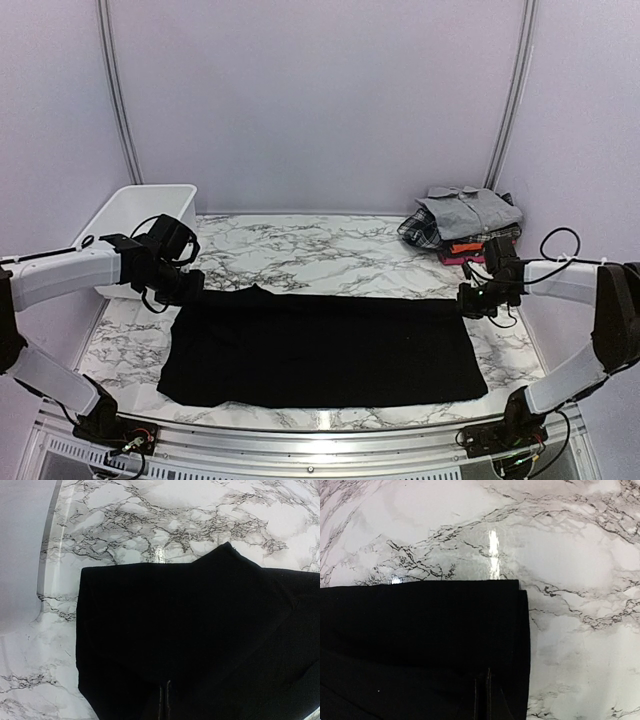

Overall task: Fold and stack the mixed laundry pile
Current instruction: Fold the 1/3-folded T-shirt at the center of the board.

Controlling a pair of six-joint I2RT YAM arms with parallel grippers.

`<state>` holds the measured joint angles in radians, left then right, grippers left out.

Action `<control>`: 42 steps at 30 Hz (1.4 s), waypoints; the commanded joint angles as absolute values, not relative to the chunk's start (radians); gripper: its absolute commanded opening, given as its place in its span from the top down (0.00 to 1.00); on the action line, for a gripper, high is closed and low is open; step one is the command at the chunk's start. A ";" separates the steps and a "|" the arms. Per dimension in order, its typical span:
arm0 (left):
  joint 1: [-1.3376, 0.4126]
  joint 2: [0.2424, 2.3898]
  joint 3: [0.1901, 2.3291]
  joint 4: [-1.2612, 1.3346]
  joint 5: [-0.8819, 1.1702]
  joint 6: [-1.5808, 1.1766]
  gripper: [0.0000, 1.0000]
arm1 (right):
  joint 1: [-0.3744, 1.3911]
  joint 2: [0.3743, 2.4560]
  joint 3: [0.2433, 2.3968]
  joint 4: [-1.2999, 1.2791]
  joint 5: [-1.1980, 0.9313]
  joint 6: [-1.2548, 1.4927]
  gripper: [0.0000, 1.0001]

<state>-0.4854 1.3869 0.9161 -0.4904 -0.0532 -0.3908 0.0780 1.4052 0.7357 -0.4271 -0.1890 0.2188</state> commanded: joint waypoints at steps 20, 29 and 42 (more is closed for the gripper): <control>-0.483 1.301 0.849 -0.568 -0.052 -0.389 1.00 | 0.047 1.402 0.728 -0.469 -0.177 0.326 1.00; -0.483 1.301 0.907 -0.615 -0.045 -0.376 1.00 | 0.046 1.389 0.803 -0.532 -0.142 0.310 1.00; -0.483 1.251 0.834 -0.626 0.057 -0.363 0.73 | 0.036 1.367 0.794 -0.558 -0.101 0.362 0.65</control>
<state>-0.4854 1.3117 0.8211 -0.5888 -0.0067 -0.3790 0.0509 1.4071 0.7547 -0.5320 -0.1482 0.3435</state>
